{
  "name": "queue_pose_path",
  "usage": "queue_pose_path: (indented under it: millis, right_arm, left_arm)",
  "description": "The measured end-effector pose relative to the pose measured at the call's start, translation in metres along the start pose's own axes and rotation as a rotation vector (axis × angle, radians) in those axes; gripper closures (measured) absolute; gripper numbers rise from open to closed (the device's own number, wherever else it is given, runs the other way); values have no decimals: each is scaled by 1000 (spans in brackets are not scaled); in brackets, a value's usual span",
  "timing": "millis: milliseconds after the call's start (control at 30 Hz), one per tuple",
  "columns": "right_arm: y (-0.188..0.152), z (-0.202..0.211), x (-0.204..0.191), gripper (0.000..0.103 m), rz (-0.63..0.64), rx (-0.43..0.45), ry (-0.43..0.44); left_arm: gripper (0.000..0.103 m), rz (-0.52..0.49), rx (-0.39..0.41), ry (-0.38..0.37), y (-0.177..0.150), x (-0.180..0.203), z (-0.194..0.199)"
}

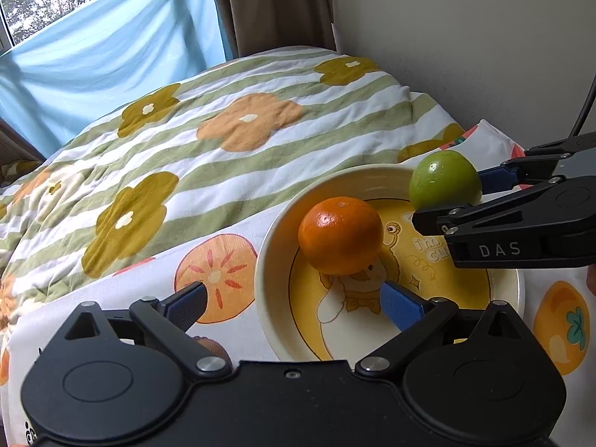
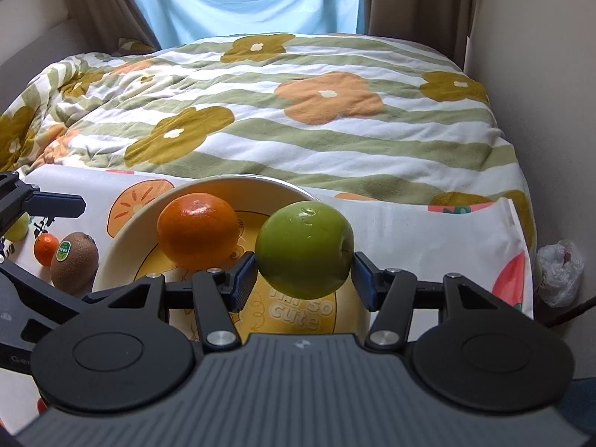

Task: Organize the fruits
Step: 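Lower the green apple into the bowl and open the right gripper, then move the left gripper to the red tomato and grasp it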

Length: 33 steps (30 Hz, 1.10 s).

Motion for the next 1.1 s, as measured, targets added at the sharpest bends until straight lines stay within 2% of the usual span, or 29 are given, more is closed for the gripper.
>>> queue_pose_path:
  millis: [233,267,300,333,400,700,1100]
  right_arm:
    - [0,-9,-15,32,57,-4,33]
    - [0,-8,-16,25,65,8,23]
    - [3,-4,-16,5,76,36,-8]
    - [5,0,-16,0,86,64,-40]
    - [10,11,-13,0,92,125,-72]
    - [13,32,-11,0,50,121,-47]
    - [14,85,-24,0,65,161,-26]
  left_arm:
    - [2,20,4,16,-5,-6,10]
    - [2,19,6,17,-4,-6,11]
    - [2,17,9,25,-4,-6,14]
    - [2,16,14,29,-4,-7,16]
    - [2,22,22,28,-3,-7,22]
    - [2,40,59,55,-2,-8,50]
    - [2,92,136,143,-2,-9,112]
Point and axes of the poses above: each gripper's, at about its wrist camera, not at the fingertips, and z roughly against the way its jaws point, x to its right, y to its top, the point moved 7 cm from there along -z, roughly the way its jaws point, and after that the axes turned 7 degrees about x, right-handed, at the moved point
